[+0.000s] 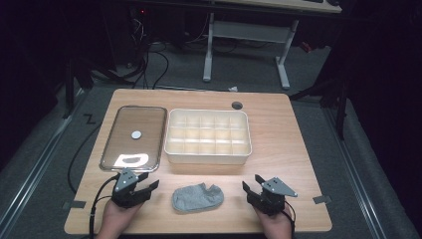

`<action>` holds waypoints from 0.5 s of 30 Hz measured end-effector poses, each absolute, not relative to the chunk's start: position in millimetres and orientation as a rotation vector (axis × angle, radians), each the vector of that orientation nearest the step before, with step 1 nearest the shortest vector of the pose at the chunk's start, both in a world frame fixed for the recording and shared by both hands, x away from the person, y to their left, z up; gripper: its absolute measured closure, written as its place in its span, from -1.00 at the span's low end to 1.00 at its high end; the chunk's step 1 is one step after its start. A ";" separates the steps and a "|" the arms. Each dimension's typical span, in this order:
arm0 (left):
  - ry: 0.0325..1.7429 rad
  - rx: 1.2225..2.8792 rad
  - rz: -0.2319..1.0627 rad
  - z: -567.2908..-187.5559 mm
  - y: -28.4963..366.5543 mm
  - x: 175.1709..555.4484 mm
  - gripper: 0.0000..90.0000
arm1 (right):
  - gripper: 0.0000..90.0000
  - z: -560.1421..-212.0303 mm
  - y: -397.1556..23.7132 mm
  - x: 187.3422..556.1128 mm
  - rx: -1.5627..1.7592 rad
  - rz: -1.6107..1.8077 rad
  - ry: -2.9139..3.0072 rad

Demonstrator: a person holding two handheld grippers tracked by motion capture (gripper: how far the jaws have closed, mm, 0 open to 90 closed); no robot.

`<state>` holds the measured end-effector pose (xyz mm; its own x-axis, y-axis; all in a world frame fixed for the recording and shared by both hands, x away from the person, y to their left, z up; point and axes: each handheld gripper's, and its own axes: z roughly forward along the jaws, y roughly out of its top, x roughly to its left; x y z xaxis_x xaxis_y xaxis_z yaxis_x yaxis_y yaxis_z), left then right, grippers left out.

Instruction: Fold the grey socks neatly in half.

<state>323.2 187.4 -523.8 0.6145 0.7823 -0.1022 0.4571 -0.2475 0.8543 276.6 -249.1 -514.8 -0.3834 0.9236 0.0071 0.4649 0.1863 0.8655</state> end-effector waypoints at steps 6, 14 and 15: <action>0.992 1.903 0.458 -524.1 184.6 324.1 0.01 | -0.06 -518.2 -252.5 275.6 1.294 1.139 1.933; 0.981 1.913 0.453 -523.1 181.8 320.2 -0.05 | 0.00 -517.4 -246.9 272.1 1.259 1.151 1.963; 0.979 1.913 0.454 -523.2 181.3 320.1 -0.05 | 0.01 -516.9 -246.1 271.9 1.251 1.155 1.966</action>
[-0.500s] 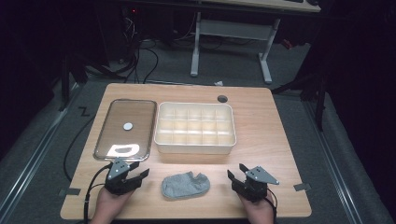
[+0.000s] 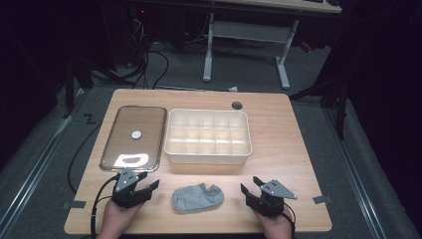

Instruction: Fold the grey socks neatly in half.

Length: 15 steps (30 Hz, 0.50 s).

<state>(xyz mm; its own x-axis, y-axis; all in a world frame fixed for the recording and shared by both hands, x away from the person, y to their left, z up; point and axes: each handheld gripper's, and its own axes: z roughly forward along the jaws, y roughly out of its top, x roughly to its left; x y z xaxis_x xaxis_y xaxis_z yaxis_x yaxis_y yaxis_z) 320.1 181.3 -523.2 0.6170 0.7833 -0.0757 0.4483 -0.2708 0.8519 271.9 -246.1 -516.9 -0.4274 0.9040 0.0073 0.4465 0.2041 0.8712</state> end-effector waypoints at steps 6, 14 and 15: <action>0.977 1.917 0.441 -523.5 178.0 320.8 -0.08 | 0.05 -517.1 -242.0 270.2 1.238 1.152 1.977; 0.965 1.928 0.424 -523.6 173.7 319.0 -0.09 | 0.03 -516.8 -234.9 269.8 1.221 1.149 1.998; 0.963 1.929 0.417 -523.5 173.0 318.5 -0.09 | 0.02 -516.5 -233.7 269.5 1.216 1.146 2.000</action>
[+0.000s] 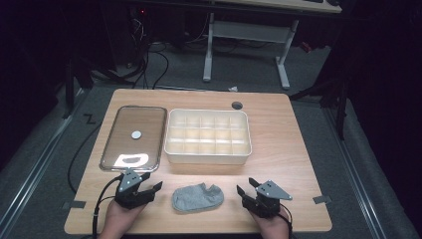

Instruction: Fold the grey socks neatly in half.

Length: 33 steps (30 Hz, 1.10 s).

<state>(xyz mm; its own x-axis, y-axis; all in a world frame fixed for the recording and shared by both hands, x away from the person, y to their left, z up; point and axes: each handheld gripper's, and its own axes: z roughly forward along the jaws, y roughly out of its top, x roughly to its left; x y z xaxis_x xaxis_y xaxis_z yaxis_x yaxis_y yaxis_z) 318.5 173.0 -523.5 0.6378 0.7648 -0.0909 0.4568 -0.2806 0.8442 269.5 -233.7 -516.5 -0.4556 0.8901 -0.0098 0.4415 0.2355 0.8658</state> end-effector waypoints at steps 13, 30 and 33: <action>0.922 1.965 0.377 -524.0 159.7 312.3 -0.04 | 0.08 -516.7 -208.5 266.5 1.186 1.161 2.102; 0.829 2.115 0.344 -531.6 115.9 293.3 0.06 | 0.19 -527.2 -175.8 277.6 1.248 1.142 2.274; 0.828 2.124 0.342 -532.1 115.3 293.1 0.09 | 0.18 -529.6 -172.6 278.0 1.248 1.113 2.298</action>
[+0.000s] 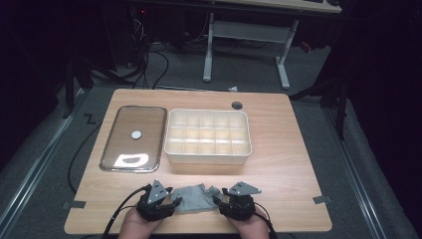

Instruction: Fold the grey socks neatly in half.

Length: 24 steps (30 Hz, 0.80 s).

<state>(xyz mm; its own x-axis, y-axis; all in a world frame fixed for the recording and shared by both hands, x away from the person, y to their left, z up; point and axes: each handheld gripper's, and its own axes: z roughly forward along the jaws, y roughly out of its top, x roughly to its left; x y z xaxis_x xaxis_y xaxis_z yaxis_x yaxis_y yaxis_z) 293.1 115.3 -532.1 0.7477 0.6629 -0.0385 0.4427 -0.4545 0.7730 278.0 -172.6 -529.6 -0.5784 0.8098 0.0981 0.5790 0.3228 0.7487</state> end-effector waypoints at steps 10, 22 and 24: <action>0.838 2.122 0.318 -533.9 115.7 293.4 0.21 | 0.37 -531.8 -167.0 275.6 1.210 1.096 2.330; 0.835 2.107 0.260 -535.0 118.2 294.3 0.59 | 0.84 -532.1 -164.4 274.1 1.186 1.130 2.373; 0.828 2.111 0.259 -534.7 118.2 293.8 0.66 | 0.86 -532.0 -163.8 273.8 1.174 1.126 2.374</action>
<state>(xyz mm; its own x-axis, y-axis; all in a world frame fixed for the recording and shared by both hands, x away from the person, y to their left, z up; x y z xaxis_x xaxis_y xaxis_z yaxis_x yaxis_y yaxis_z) 293.8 118.2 -534.7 0.7612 0.6406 -0.1014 0.4686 -0.4351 0.7688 273.8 -163.8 -532.0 -0.6384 0.7633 0.0989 0.5596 0.3721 0.7405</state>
